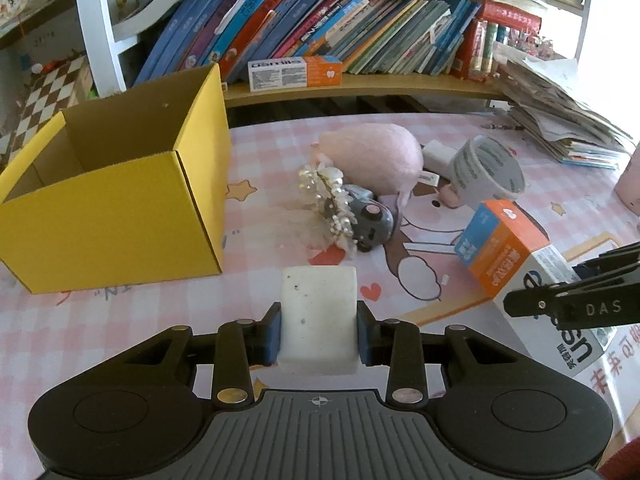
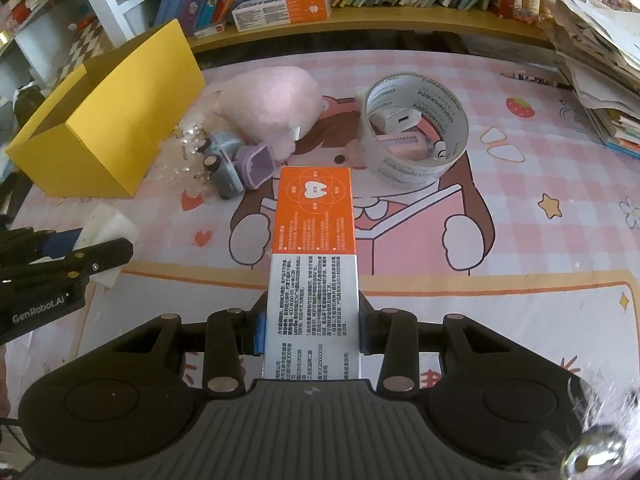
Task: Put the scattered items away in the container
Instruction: 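Carry the soap bar in the left gripper while the right gripper carries the toothpaste box over the yellow box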
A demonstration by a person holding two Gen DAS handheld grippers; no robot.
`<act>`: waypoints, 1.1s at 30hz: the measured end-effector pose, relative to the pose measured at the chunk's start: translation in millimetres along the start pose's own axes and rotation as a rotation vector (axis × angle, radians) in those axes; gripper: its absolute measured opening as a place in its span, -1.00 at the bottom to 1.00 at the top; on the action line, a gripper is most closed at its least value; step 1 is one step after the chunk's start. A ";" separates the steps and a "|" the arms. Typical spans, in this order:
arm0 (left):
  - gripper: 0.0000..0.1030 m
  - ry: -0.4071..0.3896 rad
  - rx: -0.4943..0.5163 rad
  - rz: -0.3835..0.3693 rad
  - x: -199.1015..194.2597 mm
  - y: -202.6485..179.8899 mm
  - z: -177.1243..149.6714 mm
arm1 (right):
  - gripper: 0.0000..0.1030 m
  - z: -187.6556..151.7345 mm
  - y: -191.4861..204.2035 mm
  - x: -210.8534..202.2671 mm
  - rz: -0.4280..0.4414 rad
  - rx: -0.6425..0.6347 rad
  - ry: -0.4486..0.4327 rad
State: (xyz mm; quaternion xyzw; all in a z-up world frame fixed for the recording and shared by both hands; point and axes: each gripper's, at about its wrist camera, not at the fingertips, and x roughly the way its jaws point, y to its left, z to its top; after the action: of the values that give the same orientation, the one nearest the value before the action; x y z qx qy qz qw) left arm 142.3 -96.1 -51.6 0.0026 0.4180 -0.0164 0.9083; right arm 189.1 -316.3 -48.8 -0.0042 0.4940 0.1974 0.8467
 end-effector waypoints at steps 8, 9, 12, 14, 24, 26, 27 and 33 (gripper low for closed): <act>-0.34 -0.015 0.008 -0.049 -11.1 -1.7 -6.8 | -0.28 -12.6 10.6 -8.9 -0.010 -0.008 -0.008; -0.34 -0.019 0.015 -0.059 -11.7 -1.8 -7.3 | -0.28 -14.1 12.4 -9.5 -0.018 -0.007 -0.007; -0.34 -0.030 0.037 -0.094 -14.1 1.7 -10.4 | -0.28 -19.1 20.4 -11.6 -0.042 0.007 -0.007; -0.34 -0.036 0.047 -0.120 -15.8 7.6 -13.1 | -0.28 -22.4 27.8 -14.1 -0.059 0.019 -0.013; -0.34 -0.063 0.100 -0.223 -35.6 48.4 -21.4 | -0.28 -38.1 82.2 -23.0 -0.135 0.068 -0.037; -0.34 -0.062 0.119 -0.242 -39.1 55.5 -24.6 | -0.28 -41.2 93.3 -24.1 -0.146 0.076 -0.044; -0.35 -0.062 0.127 -0.250 -40.5 58.4 -25.8 | -0.28 -42.3 98.2 -24.4 -0.152 0.082 -0.049; -0.35 -0.085 0.148 -0.273 -51.6 81.9 -32.1 | -0.28 -48.1 129.1 -23.2 -0.169 0.099 -0.064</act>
State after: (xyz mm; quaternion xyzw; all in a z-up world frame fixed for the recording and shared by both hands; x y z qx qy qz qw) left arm 87.0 -12.3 -34.1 0.0120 0.3732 -0.1706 0.9119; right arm 95.2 -214.7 -29.7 0.0022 0.4736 0.1005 0.8750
